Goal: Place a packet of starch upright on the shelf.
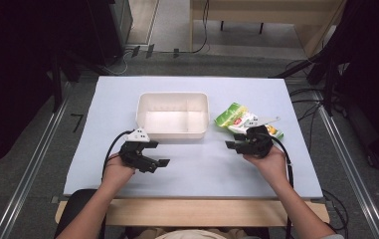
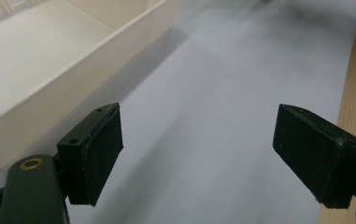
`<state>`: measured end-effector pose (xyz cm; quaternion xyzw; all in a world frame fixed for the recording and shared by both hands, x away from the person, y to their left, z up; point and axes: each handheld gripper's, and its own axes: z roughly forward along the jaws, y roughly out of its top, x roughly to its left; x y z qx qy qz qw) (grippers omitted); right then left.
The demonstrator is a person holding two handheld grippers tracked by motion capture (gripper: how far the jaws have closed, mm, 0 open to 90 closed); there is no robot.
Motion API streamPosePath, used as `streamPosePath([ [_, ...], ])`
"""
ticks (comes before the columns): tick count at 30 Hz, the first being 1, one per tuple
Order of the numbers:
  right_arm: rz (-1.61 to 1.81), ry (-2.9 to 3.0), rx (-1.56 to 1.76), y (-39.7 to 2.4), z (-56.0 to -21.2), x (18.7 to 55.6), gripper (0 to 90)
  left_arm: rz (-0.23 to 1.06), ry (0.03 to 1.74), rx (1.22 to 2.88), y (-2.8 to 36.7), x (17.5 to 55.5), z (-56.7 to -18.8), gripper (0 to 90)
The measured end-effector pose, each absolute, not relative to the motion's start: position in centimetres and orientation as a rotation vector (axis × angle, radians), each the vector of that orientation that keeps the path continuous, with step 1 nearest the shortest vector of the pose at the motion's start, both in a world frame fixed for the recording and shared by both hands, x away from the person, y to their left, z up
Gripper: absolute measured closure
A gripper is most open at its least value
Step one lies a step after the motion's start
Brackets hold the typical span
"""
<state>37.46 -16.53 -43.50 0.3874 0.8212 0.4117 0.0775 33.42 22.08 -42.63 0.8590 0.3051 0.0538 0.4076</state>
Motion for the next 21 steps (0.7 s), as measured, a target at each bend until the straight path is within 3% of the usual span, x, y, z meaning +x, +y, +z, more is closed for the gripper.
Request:
streamPosePath([
  [21, 1.256, 2.491, 1.165, -16.58, -43.62, 37.62, 51.6, 0.148, 0.771, 2.164, 21.89, 33.38, -42.66, 16.7],
])
